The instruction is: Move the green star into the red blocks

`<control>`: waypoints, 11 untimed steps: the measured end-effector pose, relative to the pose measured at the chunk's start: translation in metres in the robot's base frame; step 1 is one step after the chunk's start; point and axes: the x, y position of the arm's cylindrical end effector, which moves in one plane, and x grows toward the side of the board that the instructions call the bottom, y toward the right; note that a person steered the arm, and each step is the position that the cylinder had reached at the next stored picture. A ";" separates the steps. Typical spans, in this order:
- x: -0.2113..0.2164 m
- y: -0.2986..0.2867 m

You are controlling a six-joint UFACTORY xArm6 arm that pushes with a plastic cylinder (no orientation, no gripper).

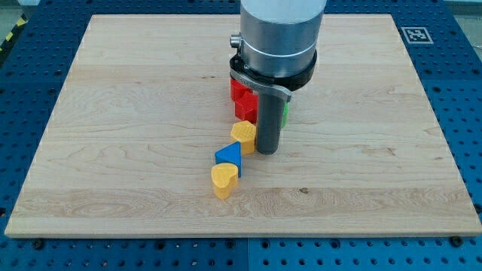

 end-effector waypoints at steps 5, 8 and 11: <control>-0.049 0.055; -0.116 0.031; -0.099 0.028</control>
